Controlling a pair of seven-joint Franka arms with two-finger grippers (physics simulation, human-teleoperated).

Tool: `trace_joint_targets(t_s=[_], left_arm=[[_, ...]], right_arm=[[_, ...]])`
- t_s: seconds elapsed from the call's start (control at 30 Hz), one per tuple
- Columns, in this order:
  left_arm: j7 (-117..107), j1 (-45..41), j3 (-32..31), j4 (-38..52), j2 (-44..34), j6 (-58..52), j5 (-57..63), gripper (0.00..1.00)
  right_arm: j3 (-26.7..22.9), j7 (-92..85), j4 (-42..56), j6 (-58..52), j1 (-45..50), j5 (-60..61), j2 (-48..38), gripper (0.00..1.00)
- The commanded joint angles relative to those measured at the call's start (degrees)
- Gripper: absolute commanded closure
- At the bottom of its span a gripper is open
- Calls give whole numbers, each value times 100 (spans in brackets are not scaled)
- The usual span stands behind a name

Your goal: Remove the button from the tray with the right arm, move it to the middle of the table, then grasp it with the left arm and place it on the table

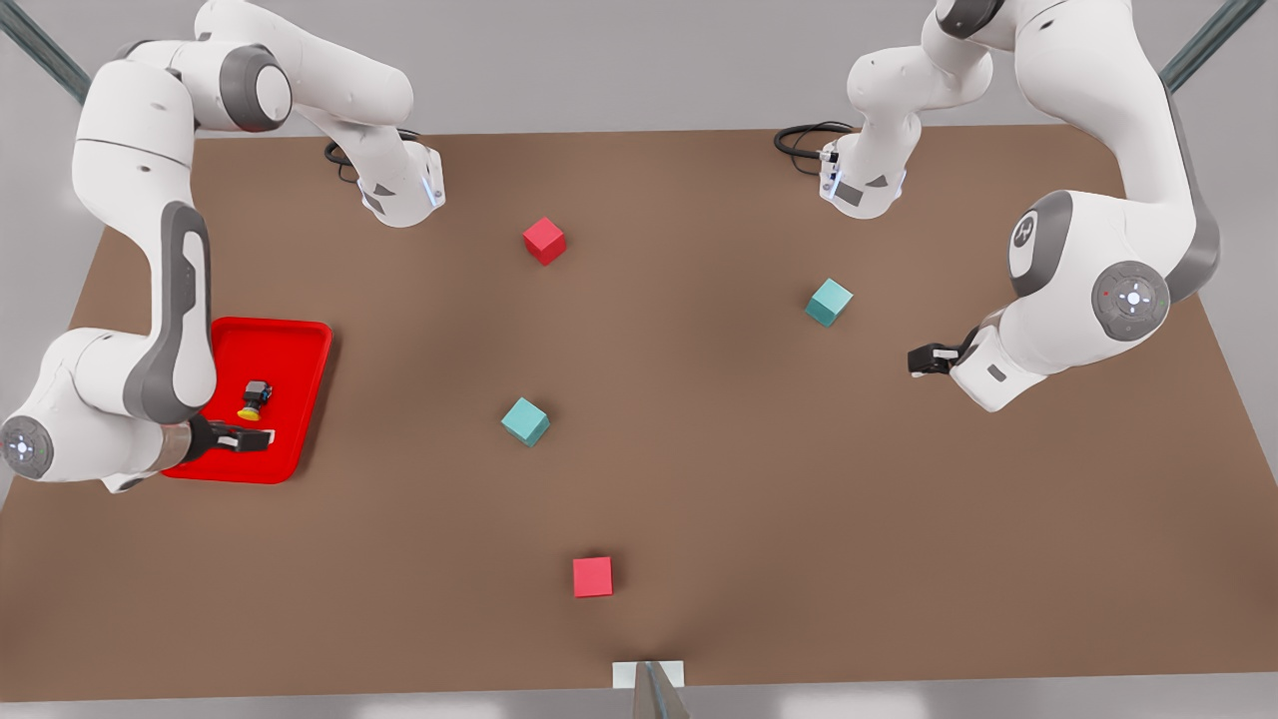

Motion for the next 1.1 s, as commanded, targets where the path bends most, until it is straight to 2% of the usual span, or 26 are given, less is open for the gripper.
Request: trace_joint_targets(t_s=[0.0, 0.07, 0.13, 0.23, 0.27, 0.3, 0.4, 0.47, 0.53, 0.57, 0.77, 1.07], left_arm=[[-182, -12, -3, 5, -11, -21, 15, 0], [-191, -64, -21, 5, -3, -21, 32, 0], [-182, -21, -21, 93, -55, -74, 67, 0], [-182, 6, -21, 251, -90, -179, 59, 0], [-182, -20, -21, 286, -73, -267, 50, 0], [-191, -56, -12, 286, -64, -285, 59, 0], [-191, -3, -3, 286, -55, -276, 67, 0], [-182, -3, 23, 269, -55, -285, 50, 0], [-182, -3, 32, 277, -47, -276, 59, 0], [-182, -3, 32, 277, -47, -285, 59, 0], [-165, 6, 40, 269, -29, -276, 67, 0], [-182, -12, 32, 269, -20, -285, 67, 0]], right_arm=[[-24, 13, -128, -12, -130, -27, -6, 0], [-15, 13, -417, 50, -112, -211, -191, 0], [-24, 13, -1508, 727, -183, -220, -824, 0], [20, 4, -1534, 858, -156, -440, -868, 0], [29, 4, -1823, 1095, -183, -624, -1148, 0], [38, 4, -2527, 1772, -279, -633, -1553, 0], [99, -5, -3063, 2440, -481, -651, -1905, 0], [635, -23, -3476, 2774, -1113, -651, -2090, 0], [2120, -585, -4030, 3495, -2932, -660, -2063, 0], [2314, -936, -3987, 3460, -3224, -668, -1940, 0], [2358, -1385, -3934, 3460, -3443, -2347, -1193, 0], [2358, -796, -3960, 3794, -3540, -2373, -912, 0]])
